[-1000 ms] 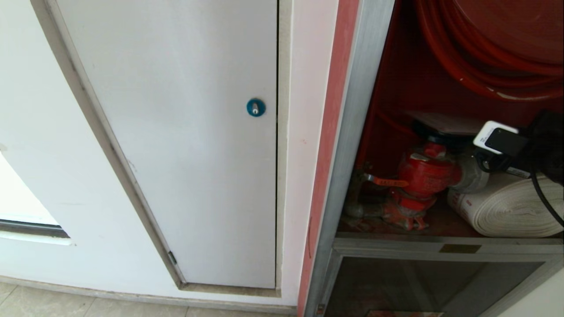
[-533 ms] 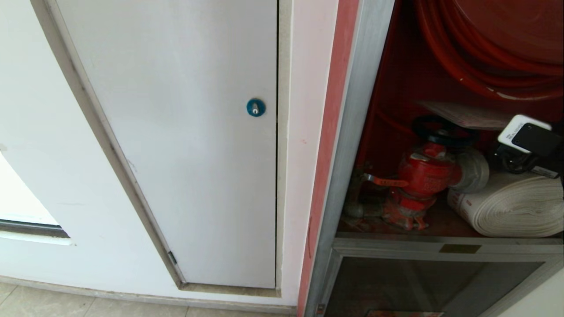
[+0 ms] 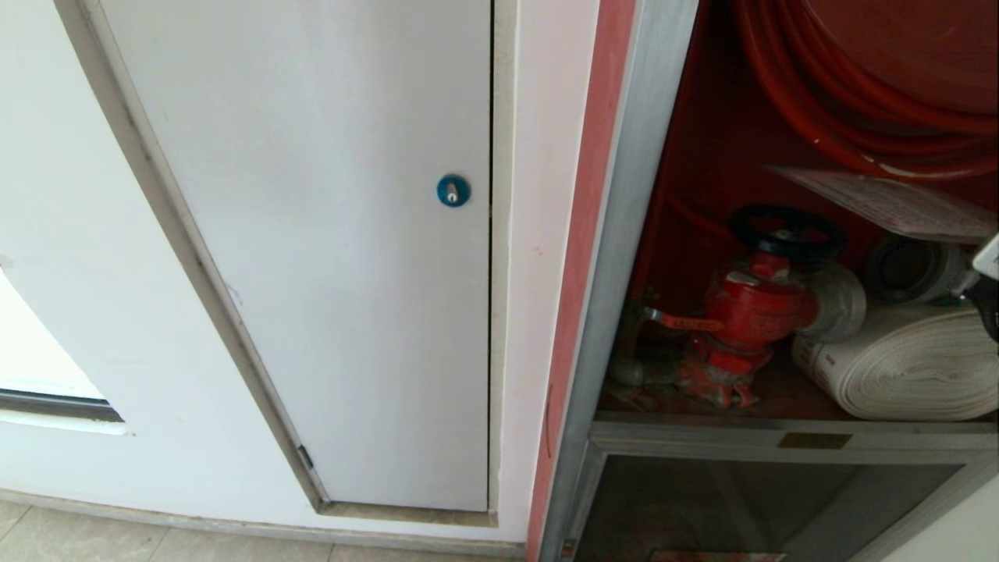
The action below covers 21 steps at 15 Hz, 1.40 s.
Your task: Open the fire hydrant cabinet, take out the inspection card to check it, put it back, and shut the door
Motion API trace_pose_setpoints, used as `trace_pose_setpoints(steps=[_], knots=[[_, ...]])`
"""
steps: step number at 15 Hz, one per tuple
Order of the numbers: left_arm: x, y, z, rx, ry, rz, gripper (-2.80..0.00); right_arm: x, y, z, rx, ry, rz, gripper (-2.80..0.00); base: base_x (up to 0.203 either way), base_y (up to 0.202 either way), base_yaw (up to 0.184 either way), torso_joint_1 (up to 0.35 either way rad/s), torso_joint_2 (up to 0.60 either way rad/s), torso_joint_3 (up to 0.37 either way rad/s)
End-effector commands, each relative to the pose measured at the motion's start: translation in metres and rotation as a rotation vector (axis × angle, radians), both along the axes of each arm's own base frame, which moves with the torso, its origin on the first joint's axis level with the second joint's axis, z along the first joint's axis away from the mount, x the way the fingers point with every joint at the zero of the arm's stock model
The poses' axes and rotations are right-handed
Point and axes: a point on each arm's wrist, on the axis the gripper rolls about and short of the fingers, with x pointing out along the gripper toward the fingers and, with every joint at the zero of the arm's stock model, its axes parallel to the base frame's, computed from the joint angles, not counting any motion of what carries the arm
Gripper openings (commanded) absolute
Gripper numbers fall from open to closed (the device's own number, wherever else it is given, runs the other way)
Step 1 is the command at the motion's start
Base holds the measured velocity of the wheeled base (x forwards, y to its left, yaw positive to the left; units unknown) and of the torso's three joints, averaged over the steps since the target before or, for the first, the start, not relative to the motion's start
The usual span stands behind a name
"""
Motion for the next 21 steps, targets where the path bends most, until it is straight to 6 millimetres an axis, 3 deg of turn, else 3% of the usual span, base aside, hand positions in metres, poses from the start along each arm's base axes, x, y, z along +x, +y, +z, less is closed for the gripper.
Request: trace_pose_setpoints(steps=[1,9,21], knots=[[0.001,0.0,-0.005,-0.001,0.018,0.001,-2.8,-0.03,0.006,0.007,0.001,-0.049,0.002,-2.8,0.0,0.0,0.0,0.0,0.0,0.0],[0.001,0.0,-0.005,-0.001,0.018,0.001,-2.8,-0.073,0.014,0.002,0.252,-0.075,0.061,-2.8,0.0,0.0,0.0,0.0,0.0,0.0],[0.001,0.0,-0.005,-0.001,0.018,0.001,-2.8,-0.09,0.021,-0.017,0.724,-0.029,0.194,-2.8,0.0,0.0,0.0,0.0,0.0,0.0]])
